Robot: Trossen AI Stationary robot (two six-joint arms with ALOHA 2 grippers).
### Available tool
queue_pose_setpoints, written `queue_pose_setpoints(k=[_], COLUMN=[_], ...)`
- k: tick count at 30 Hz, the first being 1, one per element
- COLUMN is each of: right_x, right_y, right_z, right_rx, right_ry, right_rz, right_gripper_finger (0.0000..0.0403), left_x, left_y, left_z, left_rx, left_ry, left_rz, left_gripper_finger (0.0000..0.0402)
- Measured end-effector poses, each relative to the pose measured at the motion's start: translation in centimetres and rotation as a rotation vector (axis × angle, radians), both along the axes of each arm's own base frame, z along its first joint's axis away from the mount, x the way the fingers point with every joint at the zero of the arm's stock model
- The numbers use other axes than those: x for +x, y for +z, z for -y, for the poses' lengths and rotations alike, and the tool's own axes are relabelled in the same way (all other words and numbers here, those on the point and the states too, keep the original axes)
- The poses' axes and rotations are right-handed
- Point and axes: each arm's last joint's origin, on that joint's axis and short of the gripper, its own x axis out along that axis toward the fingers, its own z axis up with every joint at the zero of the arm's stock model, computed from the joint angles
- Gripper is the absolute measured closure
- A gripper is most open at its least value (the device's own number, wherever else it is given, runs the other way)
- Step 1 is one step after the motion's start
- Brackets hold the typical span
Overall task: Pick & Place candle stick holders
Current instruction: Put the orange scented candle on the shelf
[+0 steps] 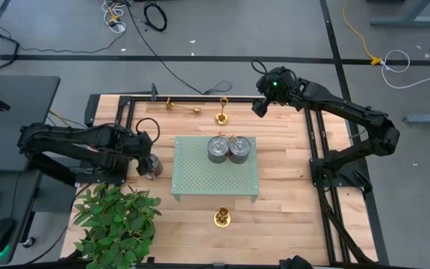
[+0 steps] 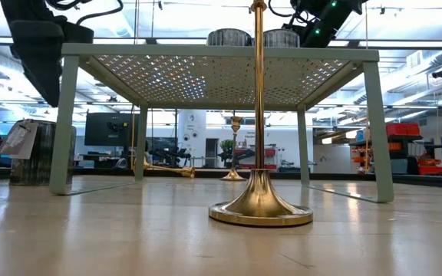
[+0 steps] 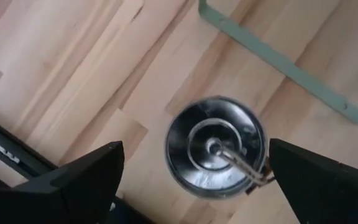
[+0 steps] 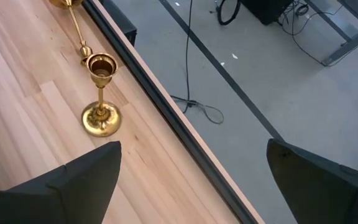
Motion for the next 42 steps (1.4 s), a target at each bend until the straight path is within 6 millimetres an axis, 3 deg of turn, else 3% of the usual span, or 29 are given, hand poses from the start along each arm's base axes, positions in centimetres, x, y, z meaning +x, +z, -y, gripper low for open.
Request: queue_pose_setpoints(k=[12,34,42], right_x=[0.0,0.0,0.0], right_y=[-0.1,-0.1,-0.1], right_z=[0.0,0.0,0.0], right_rx=[0.008,0.016,0.014], right_ry=[-0.006,-0.017,-0.014], right_rz=[0.000,0.010,0.008], right_gripper_finger=[0.0003,0.0003,0.0003], left_x=[0.0,0.3,1.5], left_y=[-3.4,-3.4,-4.2], left_z=[0.4,-0.7,-0.7], left_rx=[-0.173,-0.177,-0.219], left_ry=[0.027,0.109,0.099], left_rz=[-0.022,0.017,-0.031], left_gripper_finger=[0.0003,0.0003,0.0003])
